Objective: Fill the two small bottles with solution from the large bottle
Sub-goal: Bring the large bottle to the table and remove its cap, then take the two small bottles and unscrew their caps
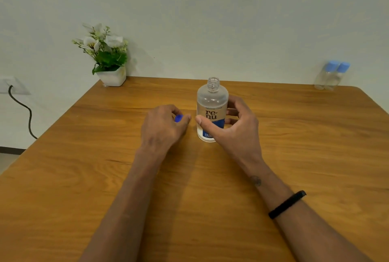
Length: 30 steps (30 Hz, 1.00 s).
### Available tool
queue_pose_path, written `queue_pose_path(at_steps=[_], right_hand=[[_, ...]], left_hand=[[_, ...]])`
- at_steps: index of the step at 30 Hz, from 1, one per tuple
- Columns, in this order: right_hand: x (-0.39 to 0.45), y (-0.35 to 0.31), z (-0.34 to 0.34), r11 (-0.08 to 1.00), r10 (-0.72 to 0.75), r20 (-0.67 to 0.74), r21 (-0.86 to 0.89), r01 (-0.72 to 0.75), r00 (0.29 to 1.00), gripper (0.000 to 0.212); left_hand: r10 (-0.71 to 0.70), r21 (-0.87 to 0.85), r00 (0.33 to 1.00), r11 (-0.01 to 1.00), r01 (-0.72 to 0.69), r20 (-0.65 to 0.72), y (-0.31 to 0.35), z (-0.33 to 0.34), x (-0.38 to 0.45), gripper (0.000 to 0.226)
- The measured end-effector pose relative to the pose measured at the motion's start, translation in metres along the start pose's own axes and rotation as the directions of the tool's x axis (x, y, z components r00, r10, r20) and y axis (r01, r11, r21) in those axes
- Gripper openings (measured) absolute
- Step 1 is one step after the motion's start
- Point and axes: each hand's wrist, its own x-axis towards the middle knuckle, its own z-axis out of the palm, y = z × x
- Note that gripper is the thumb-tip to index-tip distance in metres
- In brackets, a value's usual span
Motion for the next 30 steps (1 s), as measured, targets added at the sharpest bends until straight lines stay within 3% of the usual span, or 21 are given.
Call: queue_pose_path(at_steps=[4,6,10,13,16,17,19,21,22,24,27,30], right_hand=[[0.001,0.000,-0.001,0.999,0.038,0.020,0.034,-0.039,0.999,0.084],[0.000,-0.002,-0.002,0.996,0.049,0.021,0.074,-0.051,0.999,0.081],[0.001,-0.003,-0.006,0.979,0.090,-0.038,0.185,-0.081,0.995,0.065],[0.003,-0.002,-0.012,0.982,0.077,-0.101,0.182,-0.058,0.992,0.059],[0.010,-0.002,-0.029,0.995,0.051,-0.224,0.100,-0.029,0.973,0.049],[0.015,0.000,-0.039,0.997,0.050,-0.265,0.074,-0.032,0.963,0.041],[0.028,0.009,-0.061,0.997,0.082,-0.347,0.038,-0.074,0.934,0.020],[0.042,0.031,-0.087,0.991,0.117,-0.417,-0.009,-0.133,0.901,0.010],[0.050,0.043,-0.100,0.985,0.117,-0.438,-0.061,-0.160,0.891,0.014],[0.068,0.068,-0.127,0.958,0.090,-0.436,-0.209,-0.198,0.895,0.029],[0.107,0.102,-0.162,0.874,0.129,-0.421,-0.379,-0.304,0.898,0.068],[0.148,0.125,-0.182,0.848,0.270,-0.480,-0.291,-0.442,0.835,0.106]], left_hand=[[-0.010,-0.116,0.999,0.993,0.004,-0.052,0.000,0.000,-0.001,0.060],[-0.032,-0.194,0.979,0.981,-0.008,-0.201,0.004,-0.001,-0.001,0.058],[-0.029,-0.405,0.828,0.881,-0.243,-0.560,0.024,-0.015,-0.006,0.052],[0.051,-0.355,0.736,0.852,-0.385,-0.676,0.055,-0.027,-0.018,0.052],[0.283,-0.233,0.624,0.754,-0.614,-0.728,0.106,-0.035,-0.051,0.045],[0.348,-0.240,0.618,0.703,-0.670,-0.705,0.123,-0.030,-0.064,0.043],[0.466,-0.342,0.688,0.626,-0.701,-0.556,0.142,-0.004,-0.092,0.042],[0.597,-0.396,0.770,0.666,-0.632,-0.226,0.145,0.033,-0.111,0.042],[0.628,-0.322,0.774,0.718,-0.617,-0.082,0.143,0.049,-0.115,0.043],[0.640,-0.222,0.767,0.755,-0.617,0.045,0.137,0.071,-0.115,0.050],[0.575,-0.277,0.811,0.801,-0.531,0.109,0.132,0.077,-0.110,0.051],[0.532,-0.282,0.831,0.832,-0.477,0.164,0.132,0.075,-0.108,0.052]])
